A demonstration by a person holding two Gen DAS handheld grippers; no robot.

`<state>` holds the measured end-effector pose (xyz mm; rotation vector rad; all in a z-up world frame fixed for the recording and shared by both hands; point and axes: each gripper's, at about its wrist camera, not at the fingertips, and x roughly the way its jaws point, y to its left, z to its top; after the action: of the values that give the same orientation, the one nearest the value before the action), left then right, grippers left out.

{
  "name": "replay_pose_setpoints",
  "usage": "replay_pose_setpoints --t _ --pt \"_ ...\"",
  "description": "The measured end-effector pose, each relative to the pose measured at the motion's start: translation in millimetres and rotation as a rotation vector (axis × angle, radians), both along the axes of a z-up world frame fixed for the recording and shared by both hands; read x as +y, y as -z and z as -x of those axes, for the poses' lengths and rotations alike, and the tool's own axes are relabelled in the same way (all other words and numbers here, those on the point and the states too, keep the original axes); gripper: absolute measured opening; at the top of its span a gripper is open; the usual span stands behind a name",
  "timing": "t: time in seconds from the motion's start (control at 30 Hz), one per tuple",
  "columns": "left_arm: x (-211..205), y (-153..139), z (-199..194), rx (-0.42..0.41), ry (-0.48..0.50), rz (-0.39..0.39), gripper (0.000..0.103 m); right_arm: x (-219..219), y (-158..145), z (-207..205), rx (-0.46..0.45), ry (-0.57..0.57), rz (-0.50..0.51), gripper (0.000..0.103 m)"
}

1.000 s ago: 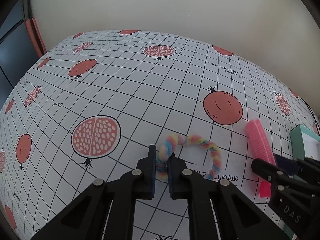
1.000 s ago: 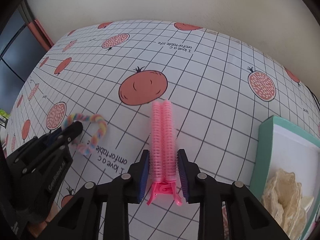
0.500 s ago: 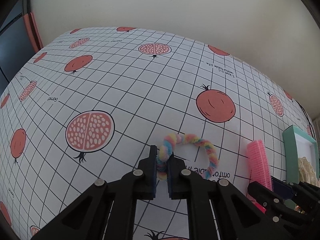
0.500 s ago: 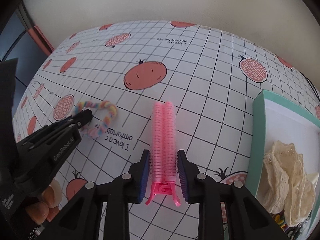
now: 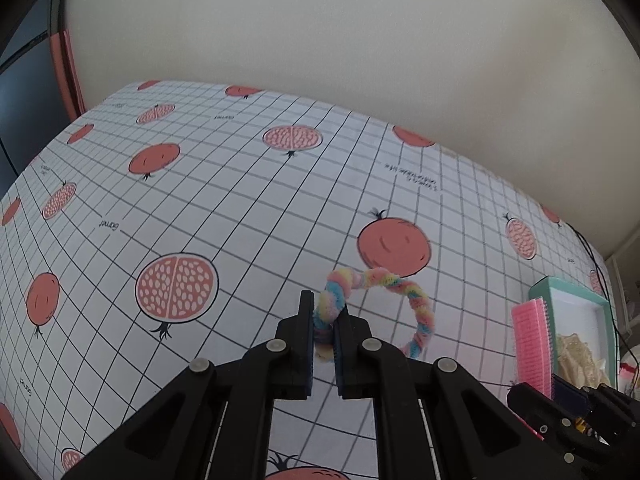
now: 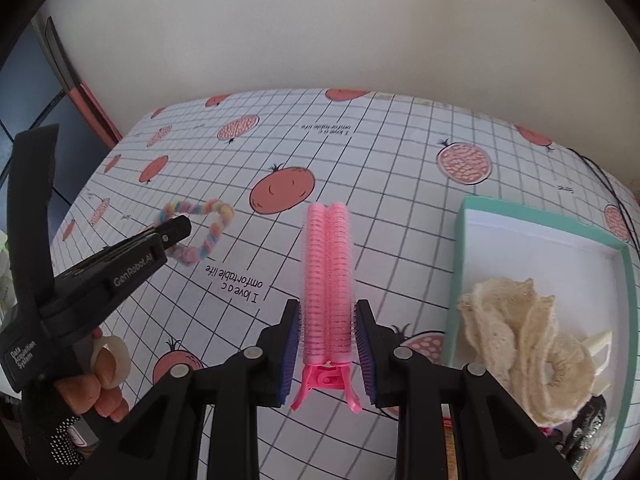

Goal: Organize objects
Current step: 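Carry the fuzzy ring with the left tool while the right tool carries the roller clip to the box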

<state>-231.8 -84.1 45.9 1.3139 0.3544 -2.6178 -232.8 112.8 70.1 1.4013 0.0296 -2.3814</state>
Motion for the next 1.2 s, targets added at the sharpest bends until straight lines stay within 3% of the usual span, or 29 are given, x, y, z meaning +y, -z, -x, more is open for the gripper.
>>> replay_pose_setpoints --t 0.43,0.67,0.9,1.2 --pt "45.4 -33.1 -6.3 0.090 0.074 -0.001 0.008 101.3 -40.4 -30.7 0.126 0.206 0.057 0.029" --pt "94.5 -46.5 -12.5 0.128 0.142 -0.003 0.008 154.8 -51.3 -50.5 0.208 0.320 0.044 0.029" --pt "157.5 -59.3 -14.1 0.164 0.250 -0.004 0.008 207.8 -44.5 -62.9 0.249 0.449 0.034 0.029" --pt "216.7 -48.9 -15.3 0.178 0.349 -0.006 0.008 260.2 -18.6 -71.7 0.221 0.570 0.081 0.029"
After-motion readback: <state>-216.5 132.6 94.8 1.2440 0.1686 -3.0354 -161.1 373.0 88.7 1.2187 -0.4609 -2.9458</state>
